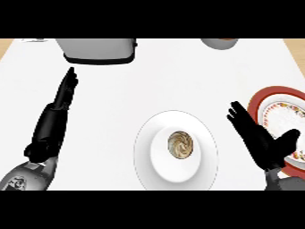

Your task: Pick the cupcake from the plate and place it in the plate

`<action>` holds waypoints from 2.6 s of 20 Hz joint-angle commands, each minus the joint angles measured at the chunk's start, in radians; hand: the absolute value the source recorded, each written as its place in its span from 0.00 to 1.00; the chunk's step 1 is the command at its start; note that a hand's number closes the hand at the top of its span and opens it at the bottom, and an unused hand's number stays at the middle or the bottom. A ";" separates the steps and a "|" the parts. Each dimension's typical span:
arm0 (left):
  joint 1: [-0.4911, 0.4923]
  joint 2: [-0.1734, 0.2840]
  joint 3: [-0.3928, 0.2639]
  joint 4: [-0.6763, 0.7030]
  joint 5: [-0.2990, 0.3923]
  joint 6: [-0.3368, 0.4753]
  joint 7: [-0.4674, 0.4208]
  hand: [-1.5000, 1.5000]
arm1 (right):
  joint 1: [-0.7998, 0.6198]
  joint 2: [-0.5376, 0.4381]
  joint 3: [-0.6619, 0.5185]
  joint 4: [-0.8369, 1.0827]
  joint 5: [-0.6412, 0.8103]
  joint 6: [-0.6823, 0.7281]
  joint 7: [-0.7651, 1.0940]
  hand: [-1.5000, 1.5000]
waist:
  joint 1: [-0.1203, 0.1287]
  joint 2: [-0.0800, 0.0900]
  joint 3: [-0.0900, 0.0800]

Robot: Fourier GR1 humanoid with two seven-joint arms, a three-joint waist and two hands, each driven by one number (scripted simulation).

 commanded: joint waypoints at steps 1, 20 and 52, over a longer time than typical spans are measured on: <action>0.022 0.005 0.056 0.054 0.070 -0.060 -0.045 0.50 | -0.112 -0.020 0.010 0.017 -0.001 0.099 0.012 1.00 | 0.017 0.001 0.024; 0.013 0.004 0.122 0.204 0.217 -0.154 0.179 0.50 | -0.474 -0.100 0.239 0.431 0.541 0.446 -0.861 0.00 | 0.051 0.011 0.027; -0.038 -0.068 0.268 0.330 0.125 -0.262 0.159 0.50 | -0.594 0.027 0.378 0.463 1.133 0.324 -0.658 0.00 | 0.007 -0.003 0.024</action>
